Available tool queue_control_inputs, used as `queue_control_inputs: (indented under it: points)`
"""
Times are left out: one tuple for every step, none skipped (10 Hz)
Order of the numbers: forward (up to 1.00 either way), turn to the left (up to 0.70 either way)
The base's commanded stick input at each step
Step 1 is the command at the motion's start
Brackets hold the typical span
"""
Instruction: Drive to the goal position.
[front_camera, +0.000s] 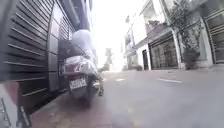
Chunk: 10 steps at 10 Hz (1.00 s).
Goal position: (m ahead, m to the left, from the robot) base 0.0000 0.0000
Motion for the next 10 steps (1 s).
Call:
queue_control_inputs:
  points:
    - [0.00,-0.70]
    - [0.00,-0.70]
    - [0.00,-0.70]
    - [0.00,-0.70]
    - [0.00,-0.70]
    - [0.00,-0.70]
    - [0.00,-0.70]
    - [0.00,-0.70]
    - [0.00,-0.70]
    - [0.00,-0.70]
